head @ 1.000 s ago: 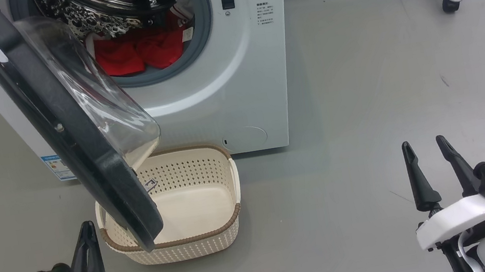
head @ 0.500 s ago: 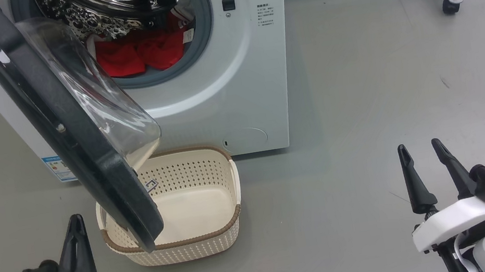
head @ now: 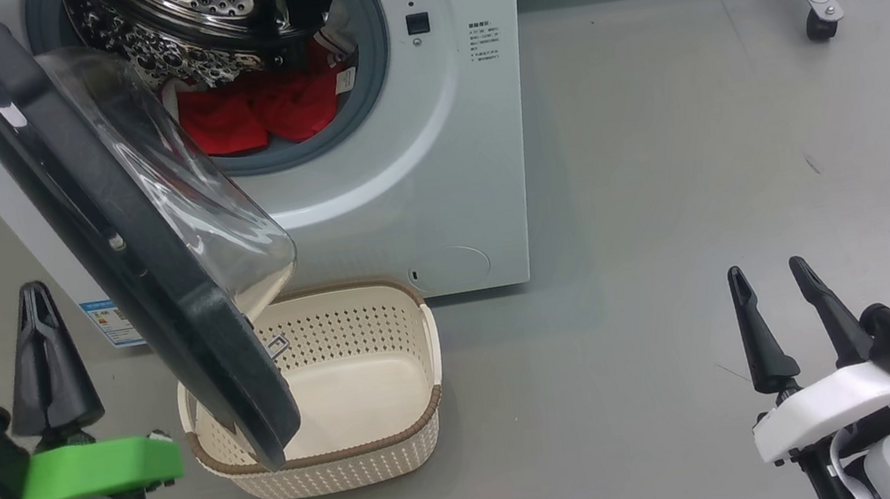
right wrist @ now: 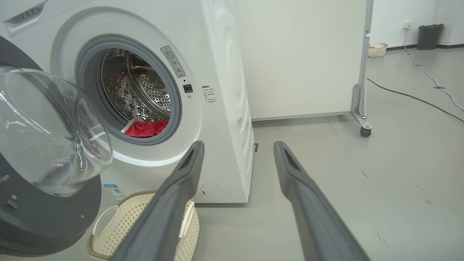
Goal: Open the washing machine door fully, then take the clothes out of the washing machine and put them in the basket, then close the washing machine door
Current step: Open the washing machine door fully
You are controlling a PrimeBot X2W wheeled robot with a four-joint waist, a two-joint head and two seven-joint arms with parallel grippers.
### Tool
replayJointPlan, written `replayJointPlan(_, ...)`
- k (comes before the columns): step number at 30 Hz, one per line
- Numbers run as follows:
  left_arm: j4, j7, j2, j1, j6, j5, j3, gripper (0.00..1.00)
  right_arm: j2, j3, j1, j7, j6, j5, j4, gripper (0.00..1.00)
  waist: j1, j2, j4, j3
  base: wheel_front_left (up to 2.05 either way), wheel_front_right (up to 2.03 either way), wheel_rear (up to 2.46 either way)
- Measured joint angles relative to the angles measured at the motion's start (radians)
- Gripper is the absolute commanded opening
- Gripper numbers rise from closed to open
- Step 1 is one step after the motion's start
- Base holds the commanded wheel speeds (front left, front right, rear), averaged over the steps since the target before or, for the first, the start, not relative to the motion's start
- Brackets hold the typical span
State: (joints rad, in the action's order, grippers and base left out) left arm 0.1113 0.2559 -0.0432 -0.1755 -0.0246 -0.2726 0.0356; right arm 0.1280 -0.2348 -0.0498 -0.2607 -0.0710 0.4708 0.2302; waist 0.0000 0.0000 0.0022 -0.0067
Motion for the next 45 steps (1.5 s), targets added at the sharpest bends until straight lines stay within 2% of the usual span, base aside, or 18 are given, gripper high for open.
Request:
replayJointPlan(9,-0.088,0.001,-0.010,-0.098,-0.032,-0.001,-0.022,0.00,-0.011,0.007,0.008,0.000,-0.010,-0.017,0.001,1.00,0.0000,0.0000,-0.006,-0.006,0.00,0.00,0.00)
replayJointPlan(22,-0.150,-0.053,-0.027,-0.161,-0.065,0.022,-0.141,0.00,-0.028,0.021,0.019,0.000,-0.020,-0.032,0.006,1.00,0.0000,0.0000,-0.017,0.003,0.00,0.00,0.00)
replayJointPlan(29,-0.109,-0.124,-0.016,-0.145,-0.077,0.022,-0.230,0.00,-0.033,0.027,0.018,0.000,-0.024,-0.035,0.011,1.00,0.0000,0.0000,-0.025,0.008,0.00,0.00,0.00)
replayJointPlan(42,-0.016,-0.204,-0.005,-0.036,-0.077,-0.026,-0.309,0.00,-0.045,0.035,0.018,0.000,-0.033,-0.042,0.019,1.00,0.0000,0.0000,-0.040,0.014,0.00,0.00,0.00)
replayJointPlan(45,0.009,-0.217,-0.006,-0.026,-0.077,-0.007,-0.328,0.00,-0.049,0.038,0.018,0.000,-0.033,-0.042,0.020,1.00,0.0000,0.0000,-0.045,0.016,0.00,0.00,0.00)
